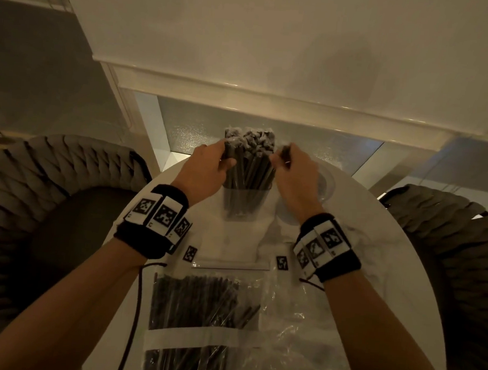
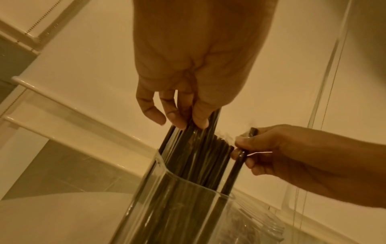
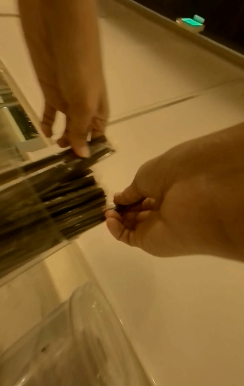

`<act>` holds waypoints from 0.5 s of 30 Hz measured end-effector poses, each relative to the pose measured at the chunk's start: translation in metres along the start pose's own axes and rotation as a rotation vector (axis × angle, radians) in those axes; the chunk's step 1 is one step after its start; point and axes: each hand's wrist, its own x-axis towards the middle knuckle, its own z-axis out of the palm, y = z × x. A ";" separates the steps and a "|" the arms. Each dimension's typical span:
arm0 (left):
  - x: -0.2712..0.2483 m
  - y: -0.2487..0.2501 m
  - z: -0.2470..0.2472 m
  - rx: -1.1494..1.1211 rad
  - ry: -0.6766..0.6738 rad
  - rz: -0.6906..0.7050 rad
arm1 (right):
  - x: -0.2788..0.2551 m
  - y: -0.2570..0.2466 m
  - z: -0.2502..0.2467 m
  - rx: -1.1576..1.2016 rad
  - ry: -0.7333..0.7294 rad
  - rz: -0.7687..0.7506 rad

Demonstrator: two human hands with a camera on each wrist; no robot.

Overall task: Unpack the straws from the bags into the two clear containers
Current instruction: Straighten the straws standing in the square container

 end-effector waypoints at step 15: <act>-0.014 0.000 0.020 -0.150 0.070 0.029 | -0.025 -0.008 0.024 0.035 -0.116 -0.210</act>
